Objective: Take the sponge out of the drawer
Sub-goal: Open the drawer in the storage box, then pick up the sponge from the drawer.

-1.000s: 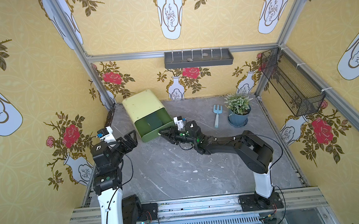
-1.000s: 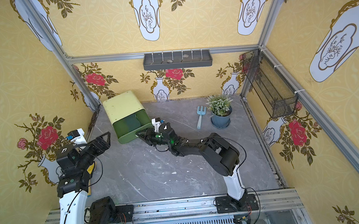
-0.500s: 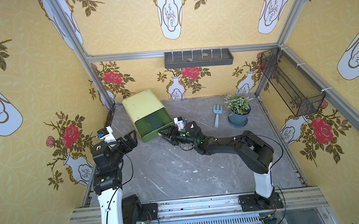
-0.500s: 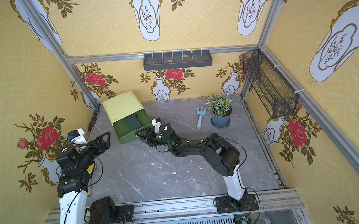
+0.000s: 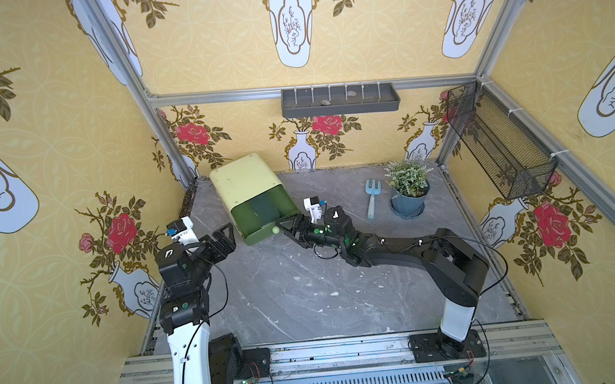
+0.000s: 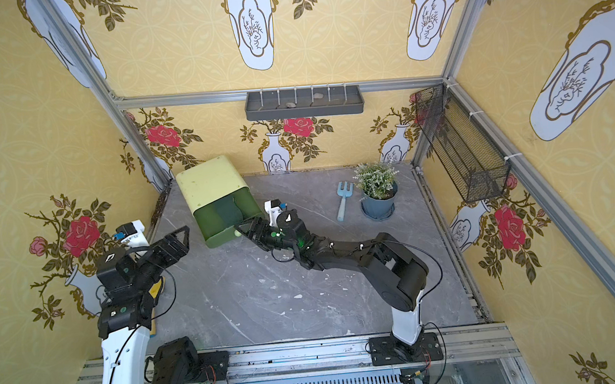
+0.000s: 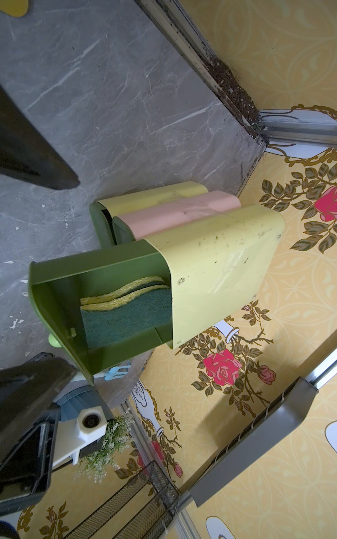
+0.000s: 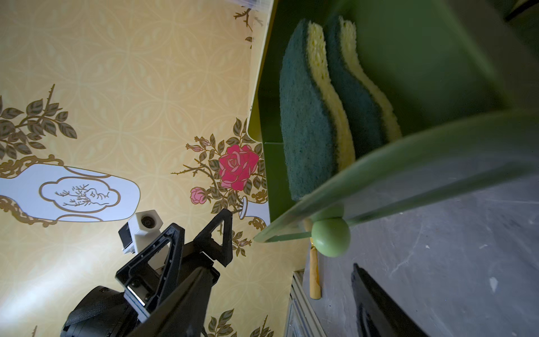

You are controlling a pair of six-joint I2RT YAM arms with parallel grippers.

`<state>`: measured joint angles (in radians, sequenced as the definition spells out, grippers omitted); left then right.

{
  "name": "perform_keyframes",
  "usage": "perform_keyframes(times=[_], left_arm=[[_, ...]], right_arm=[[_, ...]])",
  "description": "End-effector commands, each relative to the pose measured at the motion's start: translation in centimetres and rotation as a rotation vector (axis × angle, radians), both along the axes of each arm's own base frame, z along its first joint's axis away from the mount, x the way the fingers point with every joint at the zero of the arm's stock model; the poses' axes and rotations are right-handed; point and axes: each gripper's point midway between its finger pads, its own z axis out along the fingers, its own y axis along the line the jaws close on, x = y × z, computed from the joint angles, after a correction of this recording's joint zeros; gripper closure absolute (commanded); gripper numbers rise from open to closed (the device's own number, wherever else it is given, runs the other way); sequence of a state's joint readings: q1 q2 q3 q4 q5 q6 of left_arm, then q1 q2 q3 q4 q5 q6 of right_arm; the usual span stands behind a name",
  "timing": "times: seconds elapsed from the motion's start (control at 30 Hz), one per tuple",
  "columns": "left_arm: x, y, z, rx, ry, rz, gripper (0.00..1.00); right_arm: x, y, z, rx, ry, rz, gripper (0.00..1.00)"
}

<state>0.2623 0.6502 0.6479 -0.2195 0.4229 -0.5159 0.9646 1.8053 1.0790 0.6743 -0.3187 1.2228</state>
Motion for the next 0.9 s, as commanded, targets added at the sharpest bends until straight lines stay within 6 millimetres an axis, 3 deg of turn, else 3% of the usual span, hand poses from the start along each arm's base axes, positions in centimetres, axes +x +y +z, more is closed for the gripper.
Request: perform_keyframes(times=[0.0,0.23,0.43,0.63,0.83,0.87], left_arm=[[0.2,-0.1,0.4,0.012,-0.025,-0.009,0.05],[0.2,-0.1,0.4,0.013,-0.026,-0.010,0.05],[0.1,-0.1,0.5,0.013,-0.027,-0.011,0.04],[0.1,-0.1,0.4,0.013,-0.026,-0.012,0.04],[0.1,-0.1,0.4,0.013,-0.024,-0.011,0.04],[0.1,-0.1,0.3,0.012,-0.023,-0.011,0.04]], right_arm=[[0.4,-1.2,-0.4,-0.103,-0.084,-0.049,0.20],[1.1,-3.4,2.0,-0.343,-0.281,-0.091,0.14],[2.3,-3.7,5.1,-0.561,-0.454,-0.072,0.08],[3.7,-2.2,6.4,-0.737,-0.562,-0.007,0.04],[5.0,-0.2,5.3,-0.875,-0.616,0.056,0.00],[5.3,0.2,6.0,-0.875,-0.634,0.049,0.01]])
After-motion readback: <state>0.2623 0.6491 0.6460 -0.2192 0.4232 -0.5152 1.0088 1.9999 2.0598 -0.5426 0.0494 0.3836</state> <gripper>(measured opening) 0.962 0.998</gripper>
